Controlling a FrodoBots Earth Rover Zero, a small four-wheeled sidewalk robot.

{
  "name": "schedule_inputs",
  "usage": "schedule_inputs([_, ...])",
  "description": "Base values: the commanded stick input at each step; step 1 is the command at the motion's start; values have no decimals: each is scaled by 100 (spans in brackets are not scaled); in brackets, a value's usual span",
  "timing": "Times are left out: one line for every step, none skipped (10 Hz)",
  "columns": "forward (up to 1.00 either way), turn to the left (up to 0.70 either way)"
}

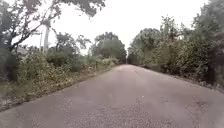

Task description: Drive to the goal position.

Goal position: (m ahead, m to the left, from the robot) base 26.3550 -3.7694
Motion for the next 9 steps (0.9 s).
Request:
schedule_inputs([100,0])
schedule_inputs([100,0])
schedule_inputs([100,0])
schedule_inputs([100,0])
schedule_inputs([100,0])
schedule_inputs([100,0])
schedule_inputs([100,0])
schedule_inputs([100,-1])
schedule_inputs([100,-3])
